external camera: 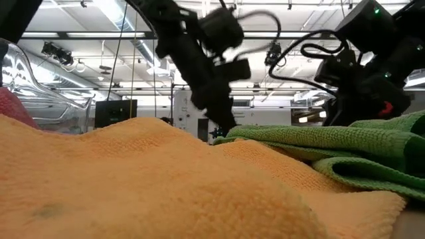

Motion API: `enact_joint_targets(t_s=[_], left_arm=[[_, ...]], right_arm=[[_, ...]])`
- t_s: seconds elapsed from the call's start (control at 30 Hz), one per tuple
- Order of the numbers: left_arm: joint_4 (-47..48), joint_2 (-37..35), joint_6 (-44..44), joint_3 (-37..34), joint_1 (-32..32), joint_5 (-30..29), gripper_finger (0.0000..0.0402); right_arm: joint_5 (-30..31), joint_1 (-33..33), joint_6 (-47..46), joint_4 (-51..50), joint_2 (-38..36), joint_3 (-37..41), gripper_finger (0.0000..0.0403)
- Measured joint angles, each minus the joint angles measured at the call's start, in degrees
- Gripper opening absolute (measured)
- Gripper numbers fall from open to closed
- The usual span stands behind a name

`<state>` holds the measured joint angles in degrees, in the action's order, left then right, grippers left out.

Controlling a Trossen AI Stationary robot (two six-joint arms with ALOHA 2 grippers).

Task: Fold microfiber towels
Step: Fold the bottom blue microfiber cloth

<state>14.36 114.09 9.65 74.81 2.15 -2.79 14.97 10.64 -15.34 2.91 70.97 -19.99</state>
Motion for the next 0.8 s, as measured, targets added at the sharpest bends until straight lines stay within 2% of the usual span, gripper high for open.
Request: enact_joint_targets(t_s=[0.3,0.53,0.73,0.8], left_arm=[[1.9,5.0,0.0,0.4,2.5,0.4,0.0013],[2.3,5.2,-1.5,0.5,3.2,0.5,0.0019],[0.8,5.5,-1.5,0.9,3.3,-0.2,0.0012],[0.8,5.5,-1.5,0.9,3.3,-0.2,0.0011]], right_arm=[[1.3,-0.1,1.9,2.0,4.7,0.0,0.016],[-1.1,0.0,5.9,17.1,12.5,-1.7,0.0148],[-2.0,-1.0,8.0,17.1,21.7,-7.6,0.0141],[-2.2,-1.7,8.0,17.0,22.3,-8.4,0.0139]])
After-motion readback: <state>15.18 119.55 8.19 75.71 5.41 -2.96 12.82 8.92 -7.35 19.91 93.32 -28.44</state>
